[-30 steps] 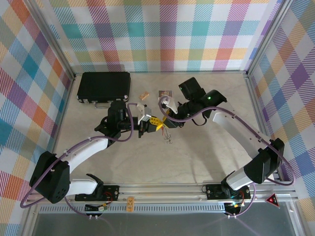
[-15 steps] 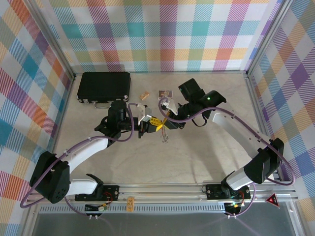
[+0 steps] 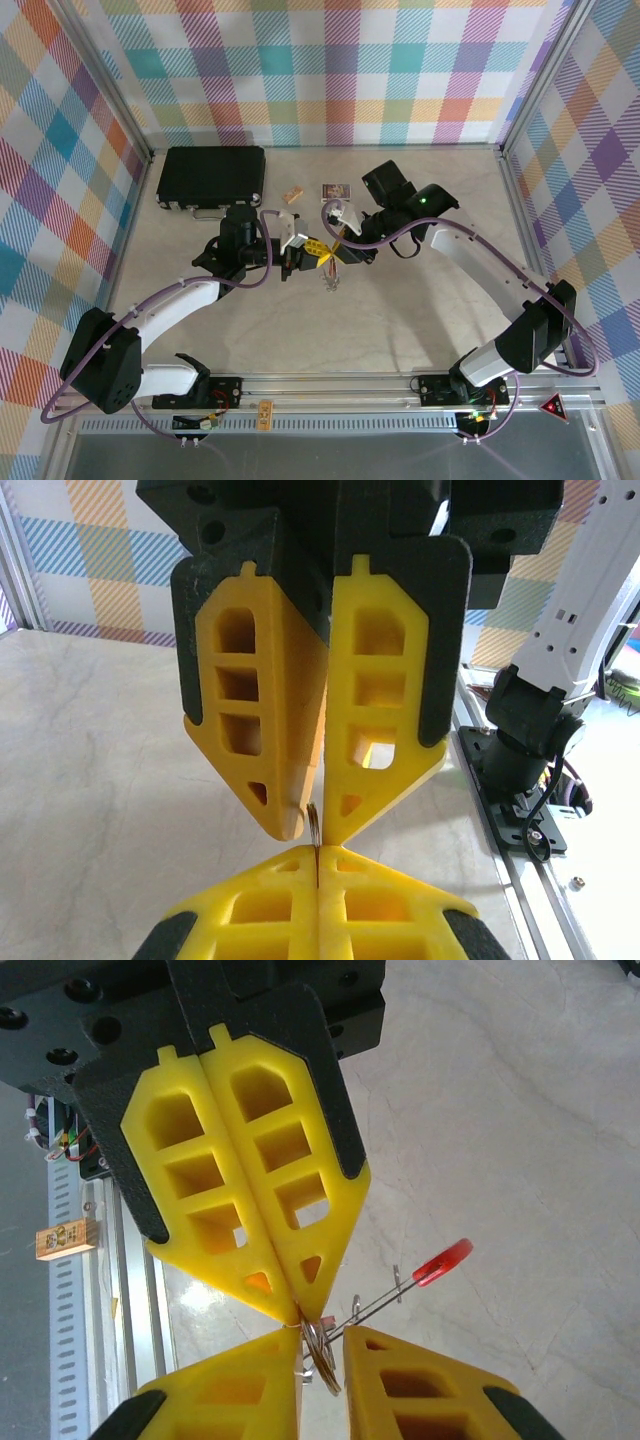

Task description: Put the keys on the keyring

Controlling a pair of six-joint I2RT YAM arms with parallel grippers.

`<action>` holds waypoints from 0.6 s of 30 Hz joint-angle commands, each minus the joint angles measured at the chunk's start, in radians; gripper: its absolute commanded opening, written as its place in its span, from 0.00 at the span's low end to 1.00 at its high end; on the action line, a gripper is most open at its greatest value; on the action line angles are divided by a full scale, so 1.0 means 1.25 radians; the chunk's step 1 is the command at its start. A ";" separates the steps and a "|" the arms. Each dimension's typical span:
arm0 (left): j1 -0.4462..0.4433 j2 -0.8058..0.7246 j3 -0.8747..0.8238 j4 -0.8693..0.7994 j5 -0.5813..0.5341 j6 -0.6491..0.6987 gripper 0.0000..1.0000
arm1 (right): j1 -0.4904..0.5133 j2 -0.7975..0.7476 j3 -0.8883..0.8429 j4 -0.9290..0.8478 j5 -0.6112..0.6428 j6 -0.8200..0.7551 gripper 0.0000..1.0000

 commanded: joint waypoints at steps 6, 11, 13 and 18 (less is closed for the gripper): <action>-0.011 -0.020 0.028 0.021 0.011 0.010 0.00 | 0.010 0.015 -0.008 -0.007 -0.033 -0.016 0.11; -0.012 -0.021 0.028 0.023 0.012 0.009 0.00 | 0.015 0.024 -0.010 -0.010 -0.038 -0.019 0.09; -0.013 -0.022 0.028 0.024 0.012 0.009 0.00 | 0.015 0.021 -0.009 -0.007 -0.037 -0.018 0.03; -0.013 -0.023 0.027 0.024 0.009 0.009 0.00 | 0.015 0.007 -0.015 0.008 -0.033 -0.019 0.00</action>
